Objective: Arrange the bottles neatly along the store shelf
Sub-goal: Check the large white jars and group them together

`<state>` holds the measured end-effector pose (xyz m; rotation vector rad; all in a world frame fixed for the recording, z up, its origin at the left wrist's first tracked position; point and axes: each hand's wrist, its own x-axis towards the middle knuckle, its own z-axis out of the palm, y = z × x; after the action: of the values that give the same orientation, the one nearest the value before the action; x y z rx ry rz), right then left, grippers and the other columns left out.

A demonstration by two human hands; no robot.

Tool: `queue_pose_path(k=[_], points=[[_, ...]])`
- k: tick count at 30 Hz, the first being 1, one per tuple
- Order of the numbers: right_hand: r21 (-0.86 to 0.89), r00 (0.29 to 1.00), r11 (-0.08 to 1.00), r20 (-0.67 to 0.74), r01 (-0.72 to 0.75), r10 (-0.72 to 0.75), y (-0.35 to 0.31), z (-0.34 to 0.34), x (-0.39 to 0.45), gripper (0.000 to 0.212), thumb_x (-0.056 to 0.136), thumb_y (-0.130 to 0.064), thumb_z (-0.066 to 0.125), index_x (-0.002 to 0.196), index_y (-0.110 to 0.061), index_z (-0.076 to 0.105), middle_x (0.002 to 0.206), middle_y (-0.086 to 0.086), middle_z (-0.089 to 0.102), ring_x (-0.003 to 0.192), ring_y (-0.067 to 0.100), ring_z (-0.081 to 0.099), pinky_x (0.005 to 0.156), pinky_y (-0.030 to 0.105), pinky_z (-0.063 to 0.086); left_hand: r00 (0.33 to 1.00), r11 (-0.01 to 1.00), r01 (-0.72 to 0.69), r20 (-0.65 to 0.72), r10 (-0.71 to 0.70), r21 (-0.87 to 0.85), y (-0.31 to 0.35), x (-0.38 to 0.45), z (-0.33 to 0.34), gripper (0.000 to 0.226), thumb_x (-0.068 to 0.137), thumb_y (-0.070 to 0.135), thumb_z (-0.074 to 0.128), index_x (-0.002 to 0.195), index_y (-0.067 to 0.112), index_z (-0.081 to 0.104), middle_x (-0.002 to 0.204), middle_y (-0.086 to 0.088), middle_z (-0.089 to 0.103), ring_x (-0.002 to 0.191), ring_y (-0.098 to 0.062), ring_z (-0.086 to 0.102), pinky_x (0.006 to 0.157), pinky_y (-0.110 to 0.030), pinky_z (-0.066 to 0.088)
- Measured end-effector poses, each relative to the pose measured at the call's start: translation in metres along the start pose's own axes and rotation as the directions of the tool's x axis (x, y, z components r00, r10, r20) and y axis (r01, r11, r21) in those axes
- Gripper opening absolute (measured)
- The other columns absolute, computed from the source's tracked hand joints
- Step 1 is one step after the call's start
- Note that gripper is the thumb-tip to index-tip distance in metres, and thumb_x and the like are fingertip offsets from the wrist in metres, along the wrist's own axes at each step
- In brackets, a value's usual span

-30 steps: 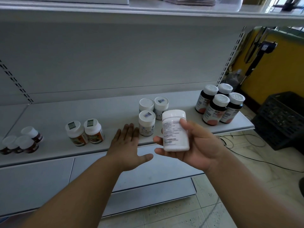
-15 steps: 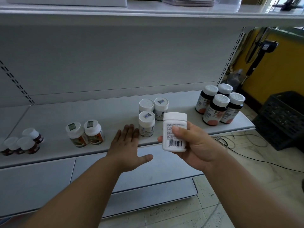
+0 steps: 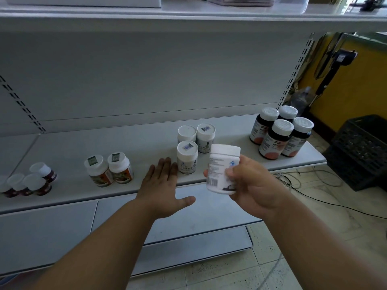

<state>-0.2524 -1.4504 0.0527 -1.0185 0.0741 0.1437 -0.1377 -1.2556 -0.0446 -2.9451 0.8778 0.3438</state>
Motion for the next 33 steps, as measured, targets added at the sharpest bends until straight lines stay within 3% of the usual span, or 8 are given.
queue_pose_path(k=[6, 11, 13, 15, 17, 19, 28, 33], points=[[-0.053, 0.995, 0.998, -0.092, 0.044, -0.048, 0.004, 0.002, 0.004, 0.085, 0.05, -0.023, 0.094, 0.124, -0.007, 0.054, 0.109, 0.021, 0.068, 0.094, 0.037, 0.068, 0.078, 0.041, 0.057, 1.0, 1.0, 0.005, -0.002, -0.005, 0.0, 0.0, 0.0, 0.0, 0.115, 0.075, 0.091, 0.02, 0.154, 0.016, -0.019, 0.16, -0.006, -0.029, 0.146, -0.021, -0.029, 0.121, -0.042, -0.013], [0.042, 0.99, 0.999, -0.138, 0.032, -0.026, 0.004, -0.002, 0.004, 0.047, 0.073, -0.02, 0.066, 0.118, -0.014, 0.058, 0.104, 0.012, 0.07, 0.1, 0.03, 0.065, 0.083, 0.039, 0.058, 1.0, 1.0, 0.006, -0.002, -0.006, 0.004, 0.0, -0.001, 0.0, 0.114, 0.078, 0.089, 0.024, 0.154, 0.015, -0.019, 0.16, -0.006, -0.029, 0.146, -0.022, -0.029, 0.121, -0.042, -0.013], [-0.09, 0.989, 0.994, -0.128, 0.062, -0.073, 0.003, -0.007, 0.01, 0.046, 0.076, -0.013, 0.065, 0.121, -0.012, 0.056, 0.111, 0.012, 0.069, 0.106, 0.029, 0.065, 0.089, 0.04, 0.055, 1.0, 1.0, 0.004, -0.004, -0.004, -0.005, 0.0, -0.001, -0.001, 0.114, 0.078, 0.089, 0.024, 0.154, 0.015, -0.019, 0.16, -0.006, -0.029, 0.146, -0.021, -0.029, 0.121, -0.042, -0.013], [-0.407, 0.977, 0.909, -0.146, 0.083, -0.155, 0.002, -0.016, 0.02, 0.049, 0.077, -0.012, 0.074, 0.122, -0.016, 0.055, 0.114, 0.008, 0.069, 0.109, 0.025, 0.064, 0.09, 0.035, 0.054, 1.0, 1.0, 0.0, -0.011, 0.0, -0.015, 0.0, -0.002, -0.001, 0.114, 0.078, 0.089, 0.025, 0.154, 0.015, -0.018, 0.161, -0.006, -0.028, 0.146, -0.021, -0.029, 0.121, -0.043, -0.011], [-0.734, 0.954, 0.678, -0.18, 0.031, -0.239, -0.001, -0.025, 0.033, 0.053, 0.075, -0.02, 0.081, 0.121, -0.026, 0.057, 0.112, -0.003, 0.066, 0.105, 0.016, 0.063, 0.087, 0.025, 0.052, 1.0, 1.0, -0.004, -0.01, 0.004, -0.011, -0.001, -0.002, 0.0, 0.115, 0.078, 0.089, 0.024, 0.154, 0.015, -0.018, 0.161, -0.006, -0.027, 0.146, -0.021, -0.029, 0.121, -0.043, -0.011], [-0.875, 0.937, 0.483, -0.184, -0.018, -0.298, -0.002, -0.031, 0.045, 0.058, 0.071, -0.028, 0.083, 0.122, -0.034, 0.057, 0.114, -0.009, 0.057, 0.099, 0.005, 0.057, 0.081, 0.016, 0.044, 1.0, 1.0, -0.008, -0.004, 0.008, 0.003, -0.001, -0.002, 0.0, 0.115, 0.077, 0.09, 0.022, 0.153, 0.014, -0.02, 0.16, -0.006, -0.029, 0.146, -0.021, -0.03, 0.121, -0.043, -0.011], [-0.917, 0.941, 0.391, -0.201, -0.082, -0.274, 0.012, -0.047, 0.078, 0.059, 0.069, -0.032, 0.083, 0.121, -0.03, 0.057, 0.114, -0.007, 0.063, 0.097, 0.008, 0.061, 0.082, 0.026, 0.05, 1.0, 1.0, -0.009, 0.014, 0.009, 0.023, -0.001, -0.001, -0.001, 0.116, 0.076, 0.091, 0.019, 0.153, 0.014, -0.019, 0.16, -0.007, -0.029, 0.146, -0.022, -0.03, 0.121, -0.044, -0.01], [-0.935, 0.947, 0.343, -0.185, -0.089, -0.261, 0.012, -0.047, 0.081, 0.057, 0.072, -0.032, 0.081, 0.123, -0.026, 0.056, 0.115, -0.006, 0.061, 0.096, 0.006, 0.058, 0.078, 0.022, 0.044, 1.0, 1.0, -0.014, 0.009, 0.014, 0.014, -0.001, -0.001, -0.001, 0.126, 0.057, 0.094, -0.003, 0.153, 0.014, -0.019, 0.16, -0.007, -0.029, 0.146, -0.022, -0.03, 0.121, -0.043, -0.011]])
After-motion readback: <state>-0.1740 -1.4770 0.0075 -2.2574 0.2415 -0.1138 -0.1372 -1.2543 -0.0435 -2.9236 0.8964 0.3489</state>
